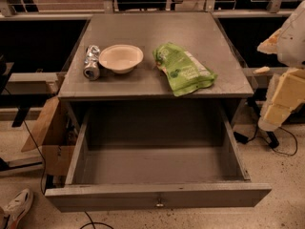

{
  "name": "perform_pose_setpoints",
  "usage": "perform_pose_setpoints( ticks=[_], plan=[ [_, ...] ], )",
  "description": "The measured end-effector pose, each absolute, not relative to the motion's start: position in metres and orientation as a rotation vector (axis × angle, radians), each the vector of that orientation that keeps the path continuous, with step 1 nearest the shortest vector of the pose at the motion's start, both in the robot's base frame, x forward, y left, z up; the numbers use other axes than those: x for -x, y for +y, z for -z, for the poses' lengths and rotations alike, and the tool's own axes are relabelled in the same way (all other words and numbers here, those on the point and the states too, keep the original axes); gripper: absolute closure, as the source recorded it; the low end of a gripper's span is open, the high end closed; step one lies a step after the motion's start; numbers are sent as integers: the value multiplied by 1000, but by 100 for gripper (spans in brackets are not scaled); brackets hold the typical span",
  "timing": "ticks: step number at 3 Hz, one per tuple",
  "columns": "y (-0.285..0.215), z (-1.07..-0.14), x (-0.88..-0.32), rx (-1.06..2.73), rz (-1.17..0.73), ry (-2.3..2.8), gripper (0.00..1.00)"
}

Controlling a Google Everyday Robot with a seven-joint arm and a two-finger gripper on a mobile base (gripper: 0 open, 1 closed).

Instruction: Place green rice chip bag into top drawer

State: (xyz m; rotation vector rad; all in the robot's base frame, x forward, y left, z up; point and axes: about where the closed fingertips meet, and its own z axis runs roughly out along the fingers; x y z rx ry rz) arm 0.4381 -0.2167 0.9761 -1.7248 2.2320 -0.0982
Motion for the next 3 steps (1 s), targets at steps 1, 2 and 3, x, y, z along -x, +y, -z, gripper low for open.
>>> perform_pose_setpoints(
  ticks=[1, 2, 3],
  plan=[
    [-217, -976, -438, 1725, 98, 2232, 0],
    [-209, -987, -455, 1670, 90, 2229, 0],
    [-185, -999, -492, 1548, 46, 2203, 0]
  ],
)
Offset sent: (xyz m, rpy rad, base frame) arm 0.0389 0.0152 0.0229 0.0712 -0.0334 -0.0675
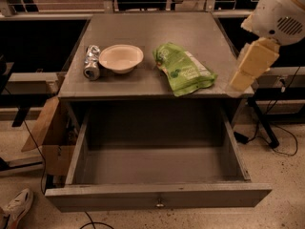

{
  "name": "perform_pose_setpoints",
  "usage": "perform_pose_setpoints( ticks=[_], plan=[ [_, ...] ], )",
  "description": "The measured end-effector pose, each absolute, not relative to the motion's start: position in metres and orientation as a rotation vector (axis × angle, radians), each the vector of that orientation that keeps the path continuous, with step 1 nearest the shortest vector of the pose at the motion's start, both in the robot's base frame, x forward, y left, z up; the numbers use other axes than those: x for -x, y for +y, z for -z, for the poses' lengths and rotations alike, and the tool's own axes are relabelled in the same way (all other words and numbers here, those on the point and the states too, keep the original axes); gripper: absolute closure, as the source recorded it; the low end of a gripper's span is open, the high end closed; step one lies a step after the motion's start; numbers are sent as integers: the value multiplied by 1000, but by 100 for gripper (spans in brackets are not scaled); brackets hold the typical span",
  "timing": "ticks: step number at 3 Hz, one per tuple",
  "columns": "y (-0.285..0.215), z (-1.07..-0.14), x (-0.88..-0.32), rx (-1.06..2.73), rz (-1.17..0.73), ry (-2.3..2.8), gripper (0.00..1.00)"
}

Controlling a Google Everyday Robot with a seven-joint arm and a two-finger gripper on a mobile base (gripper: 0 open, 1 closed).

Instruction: Place green rice chip bag into top drawer

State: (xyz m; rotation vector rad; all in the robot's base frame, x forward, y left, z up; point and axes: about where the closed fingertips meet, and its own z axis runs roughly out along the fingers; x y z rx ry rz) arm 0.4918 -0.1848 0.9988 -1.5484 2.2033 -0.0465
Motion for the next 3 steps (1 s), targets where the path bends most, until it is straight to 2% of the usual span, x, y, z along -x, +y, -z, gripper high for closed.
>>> perform_pose_setpoints(
  ticks=[2, 3],
  plan=[
    [-80, -1015, -572, 1263, -161, 2136, 0],
    [-78, -1020, -576, 1158, -191, 2165, 0]
  ],
)
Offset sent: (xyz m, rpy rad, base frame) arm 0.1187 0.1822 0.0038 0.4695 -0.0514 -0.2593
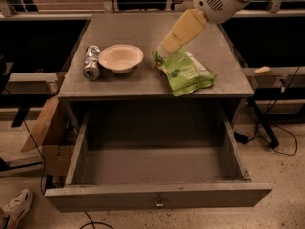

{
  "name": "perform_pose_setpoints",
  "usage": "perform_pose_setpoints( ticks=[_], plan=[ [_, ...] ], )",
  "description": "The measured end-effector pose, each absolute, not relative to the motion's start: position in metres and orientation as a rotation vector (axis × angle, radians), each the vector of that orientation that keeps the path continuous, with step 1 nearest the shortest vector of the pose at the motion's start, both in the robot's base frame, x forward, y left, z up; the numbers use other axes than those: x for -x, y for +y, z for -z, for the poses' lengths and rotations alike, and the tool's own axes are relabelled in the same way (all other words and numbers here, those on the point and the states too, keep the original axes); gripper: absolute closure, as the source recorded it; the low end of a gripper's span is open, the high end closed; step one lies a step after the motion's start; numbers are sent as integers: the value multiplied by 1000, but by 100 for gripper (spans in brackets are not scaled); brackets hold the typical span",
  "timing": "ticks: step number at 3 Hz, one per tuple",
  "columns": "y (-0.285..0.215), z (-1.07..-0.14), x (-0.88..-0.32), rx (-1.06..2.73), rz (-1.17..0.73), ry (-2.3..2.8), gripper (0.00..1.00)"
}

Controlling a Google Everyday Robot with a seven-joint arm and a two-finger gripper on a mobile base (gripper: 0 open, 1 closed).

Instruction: Place green rice chip bag into top drawer

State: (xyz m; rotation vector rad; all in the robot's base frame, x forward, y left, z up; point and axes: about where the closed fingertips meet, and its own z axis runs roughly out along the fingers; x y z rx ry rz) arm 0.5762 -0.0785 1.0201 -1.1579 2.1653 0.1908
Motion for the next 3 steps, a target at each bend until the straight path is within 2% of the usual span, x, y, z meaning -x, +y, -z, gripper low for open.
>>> perform_pose_setpoints(
  ticks=[2, 3],
  plan=[
    [-74, -1008, -588, 1189, -210, 2157, 0],
    [-75, -959, -614, 1178, -262, 2196, 0]
  ],
)
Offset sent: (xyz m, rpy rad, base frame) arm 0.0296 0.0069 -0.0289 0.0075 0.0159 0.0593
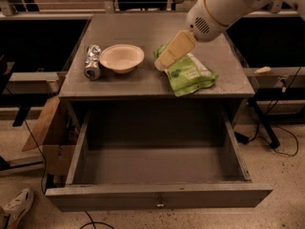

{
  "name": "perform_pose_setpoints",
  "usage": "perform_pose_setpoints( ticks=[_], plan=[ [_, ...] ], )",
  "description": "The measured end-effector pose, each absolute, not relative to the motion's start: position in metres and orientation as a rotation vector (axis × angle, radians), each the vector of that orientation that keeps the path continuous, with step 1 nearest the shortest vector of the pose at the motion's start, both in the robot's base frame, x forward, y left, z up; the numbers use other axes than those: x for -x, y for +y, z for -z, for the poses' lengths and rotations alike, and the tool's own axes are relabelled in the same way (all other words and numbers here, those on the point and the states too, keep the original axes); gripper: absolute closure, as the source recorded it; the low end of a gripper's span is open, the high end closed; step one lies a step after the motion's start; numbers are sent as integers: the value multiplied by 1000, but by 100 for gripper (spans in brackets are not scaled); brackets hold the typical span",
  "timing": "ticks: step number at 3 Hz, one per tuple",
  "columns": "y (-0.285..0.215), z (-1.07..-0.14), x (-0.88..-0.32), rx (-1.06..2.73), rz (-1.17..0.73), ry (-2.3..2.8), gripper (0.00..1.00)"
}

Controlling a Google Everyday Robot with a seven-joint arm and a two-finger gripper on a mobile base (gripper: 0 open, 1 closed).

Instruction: Place green rice chip bag into top drawer

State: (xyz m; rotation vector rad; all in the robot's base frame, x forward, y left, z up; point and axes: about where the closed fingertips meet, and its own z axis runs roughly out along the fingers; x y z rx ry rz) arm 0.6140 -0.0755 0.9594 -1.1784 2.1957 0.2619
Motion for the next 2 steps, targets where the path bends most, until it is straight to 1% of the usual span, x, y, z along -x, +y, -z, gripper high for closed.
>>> perform_pose_setpoints(
  ticks=[1, 2],
  plan=[
    [-80, -901, -641, 1118, -302, 2256, 0],
    [-86, -856, -657, 1030, -289, 2315, 0]
  ],
)
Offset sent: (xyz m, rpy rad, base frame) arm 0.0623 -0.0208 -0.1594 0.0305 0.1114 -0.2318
